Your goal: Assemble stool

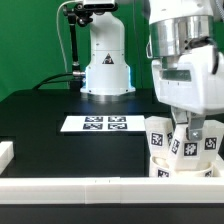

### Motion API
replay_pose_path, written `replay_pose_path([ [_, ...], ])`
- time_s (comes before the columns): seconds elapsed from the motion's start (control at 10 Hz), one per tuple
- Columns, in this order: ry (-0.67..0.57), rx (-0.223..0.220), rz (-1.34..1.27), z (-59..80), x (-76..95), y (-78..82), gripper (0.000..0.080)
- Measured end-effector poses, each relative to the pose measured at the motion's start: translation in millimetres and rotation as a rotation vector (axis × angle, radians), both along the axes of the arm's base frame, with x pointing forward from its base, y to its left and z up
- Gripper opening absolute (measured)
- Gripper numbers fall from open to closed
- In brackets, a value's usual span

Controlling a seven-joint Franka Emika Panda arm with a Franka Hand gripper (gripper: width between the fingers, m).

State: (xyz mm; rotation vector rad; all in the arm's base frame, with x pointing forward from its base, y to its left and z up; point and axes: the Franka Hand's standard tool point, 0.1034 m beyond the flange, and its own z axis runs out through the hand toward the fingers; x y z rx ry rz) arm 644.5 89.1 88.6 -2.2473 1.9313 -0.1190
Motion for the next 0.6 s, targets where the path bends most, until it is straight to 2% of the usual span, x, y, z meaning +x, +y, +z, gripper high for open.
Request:
replay_pose_path([
  [0.1, -0.012, -0.011, 0.052, 6.1, 1.6, 5.1, 0.042],
  [0.2, -0.017, -0.013, 0.074, 8.1, 2.5, 6.4, 0.0591],
  [0.3, -0.019, -0.013, 0.074, 8.3, 2.9, 7.2, 0.0591],
  [0.4, -0.018, -0.015, 0.076, 5.7, 2.5, 6.6, 0.0637],
  [0.6, -0.034, -0.06, 0.27, 1.3, 0.1, 9.9, 0.0647],
])
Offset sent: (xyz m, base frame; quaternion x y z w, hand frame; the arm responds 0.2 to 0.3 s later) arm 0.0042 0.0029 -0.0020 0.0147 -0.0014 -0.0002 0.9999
